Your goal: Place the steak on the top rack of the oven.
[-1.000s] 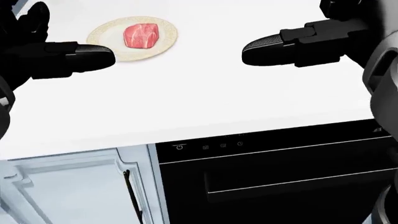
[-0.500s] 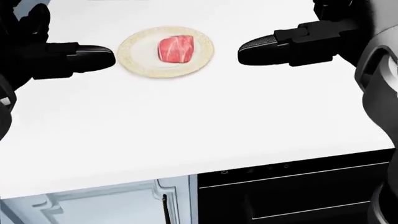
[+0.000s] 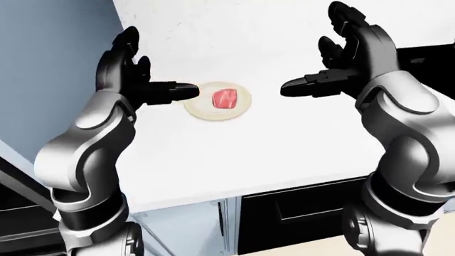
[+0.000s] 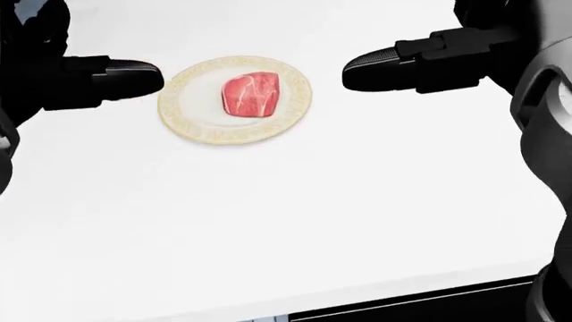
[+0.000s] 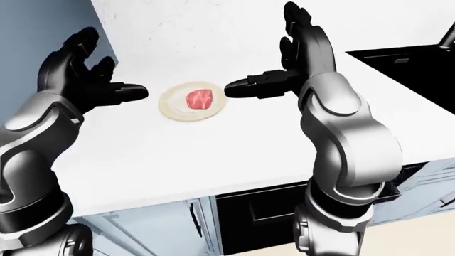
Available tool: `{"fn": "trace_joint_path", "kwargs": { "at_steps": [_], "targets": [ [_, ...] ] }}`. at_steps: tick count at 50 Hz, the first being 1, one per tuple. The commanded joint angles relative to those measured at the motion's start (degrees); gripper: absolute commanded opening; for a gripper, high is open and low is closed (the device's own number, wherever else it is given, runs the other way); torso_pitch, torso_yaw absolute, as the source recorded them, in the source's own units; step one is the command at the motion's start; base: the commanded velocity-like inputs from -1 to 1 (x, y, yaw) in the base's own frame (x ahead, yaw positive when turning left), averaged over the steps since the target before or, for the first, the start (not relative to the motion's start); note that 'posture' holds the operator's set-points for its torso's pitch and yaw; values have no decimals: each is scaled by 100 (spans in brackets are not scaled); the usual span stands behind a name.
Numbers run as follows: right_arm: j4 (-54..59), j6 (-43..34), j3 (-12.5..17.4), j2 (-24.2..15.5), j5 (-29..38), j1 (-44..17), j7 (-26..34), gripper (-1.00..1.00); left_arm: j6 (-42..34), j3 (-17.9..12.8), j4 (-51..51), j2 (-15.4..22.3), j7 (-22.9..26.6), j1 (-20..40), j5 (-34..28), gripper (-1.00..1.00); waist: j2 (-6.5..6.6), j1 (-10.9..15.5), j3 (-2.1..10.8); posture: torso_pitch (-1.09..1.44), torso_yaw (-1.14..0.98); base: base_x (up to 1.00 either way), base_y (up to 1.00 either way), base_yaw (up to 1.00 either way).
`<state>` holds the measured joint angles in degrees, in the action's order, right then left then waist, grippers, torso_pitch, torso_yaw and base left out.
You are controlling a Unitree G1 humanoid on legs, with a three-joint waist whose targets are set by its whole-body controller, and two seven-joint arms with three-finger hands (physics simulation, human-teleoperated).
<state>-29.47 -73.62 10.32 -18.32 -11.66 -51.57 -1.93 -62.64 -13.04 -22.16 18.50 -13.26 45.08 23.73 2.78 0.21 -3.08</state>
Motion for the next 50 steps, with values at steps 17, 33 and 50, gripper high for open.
{"fn": "trace_joint_path", "kwargs": {
  "at_steps": [17, 33, 50],
  "targets": [
    [-60, 84, 39, -64, 127, -200, -24, 100, 176, 14, -132, 17, -72, 151, 68, 100, -354, 65, 144, 0, 0, 14, 0, 0],
    [32, -30, -55, -70, 171, -295, 48, 100, 81, -25, -330, -25, -110, 38, 164, 100, -251, -31, 162, 0, 0, -4, 0, 0],
    [169, -97, -93, -94, 475, -527, 259, 100, 83, -27, -326, 7, -165, 61, 238, 100, -460, 94, 144, 0, 0, 0, 0, 35]
  ]
}}
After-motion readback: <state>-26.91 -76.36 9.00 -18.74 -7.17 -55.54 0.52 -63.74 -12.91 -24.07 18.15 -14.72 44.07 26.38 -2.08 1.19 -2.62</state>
